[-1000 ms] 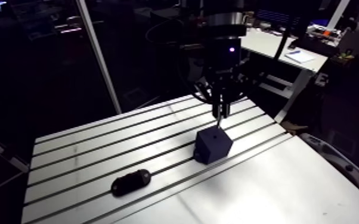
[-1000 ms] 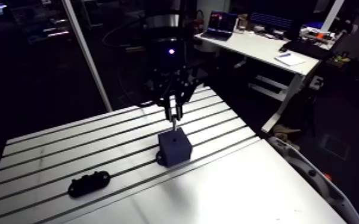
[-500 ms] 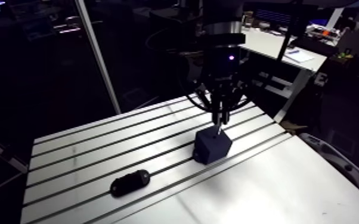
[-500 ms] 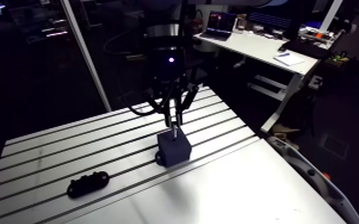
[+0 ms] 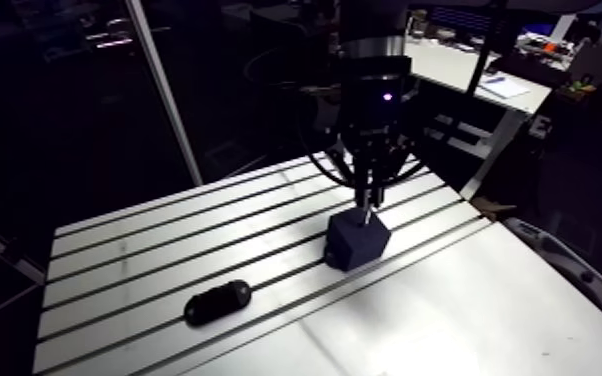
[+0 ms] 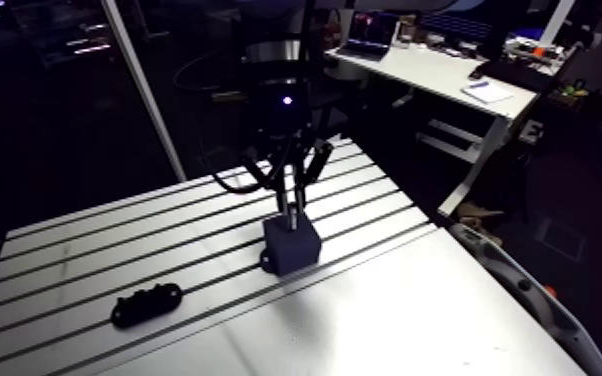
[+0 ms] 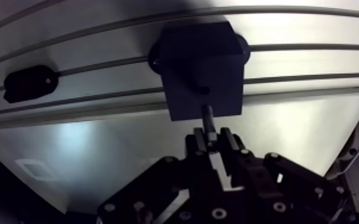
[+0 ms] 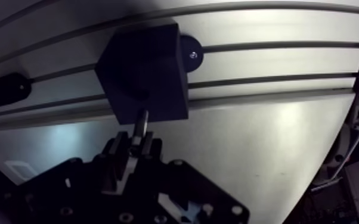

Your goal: Pick up the M10 bolt and insert it into the hole until fully seated.

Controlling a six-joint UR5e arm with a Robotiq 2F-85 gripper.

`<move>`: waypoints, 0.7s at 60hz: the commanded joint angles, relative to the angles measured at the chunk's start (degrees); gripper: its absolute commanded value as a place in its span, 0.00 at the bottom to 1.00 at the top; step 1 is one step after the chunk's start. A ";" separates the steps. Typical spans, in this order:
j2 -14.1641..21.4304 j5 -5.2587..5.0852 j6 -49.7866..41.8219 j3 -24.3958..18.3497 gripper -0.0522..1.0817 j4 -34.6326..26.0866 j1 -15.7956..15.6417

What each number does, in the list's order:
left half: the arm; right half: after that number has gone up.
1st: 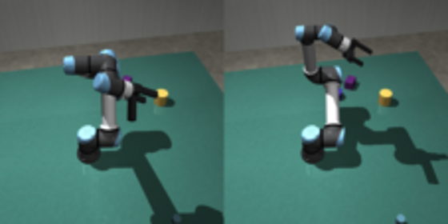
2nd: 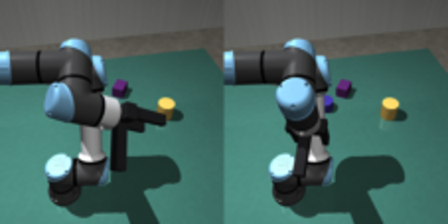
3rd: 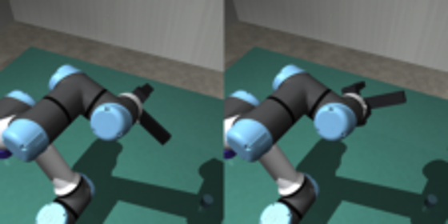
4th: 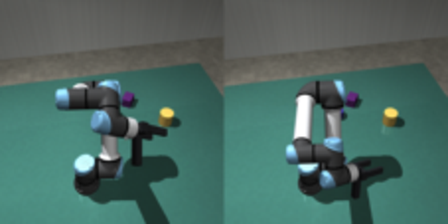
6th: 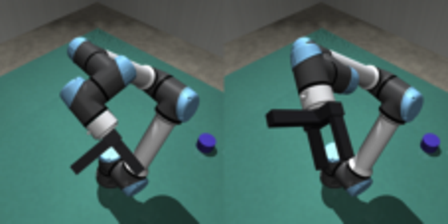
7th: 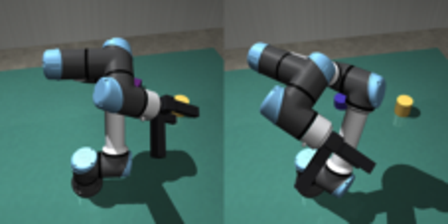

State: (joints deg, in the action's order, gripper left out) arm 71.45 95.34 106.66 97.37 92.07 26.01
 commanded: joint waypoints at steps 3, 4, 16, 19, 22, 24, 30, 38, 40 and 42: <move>-0.38 -0.03 -0.01 -0.03 1.00 1.08 -0.08; -0.40 -0.03 -0.01 -0.03 1.00 1.21 -0.08; -0.82 -0.03 -0.01 -0.46 1.00 1.23 -0.08; -0.92 -0.03 -0.01 -0.55 1.00 1.23 -0.08; -0.92 -0.03 -0.01 -0.56 1.00 1.23 -0.08; -0.94 -0.03 -0.01 -0.56 1.00 1.23 -0.08; -1.01 -0.03 -0.01 -0.47 1.00 1.23 -0.08; -1.01 -0.03 -0.01 -0.30 1.00 1.23 -0.08; -1.01 -0.03 -0.01 -0.22 1.00 1.23 -0.08; -1.01 -0.03 -0.01 -0.21 1.00 1.23 -0.08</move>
State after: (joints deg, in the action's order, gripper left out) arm 70.49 95.32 106.66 96.98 93.29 25.93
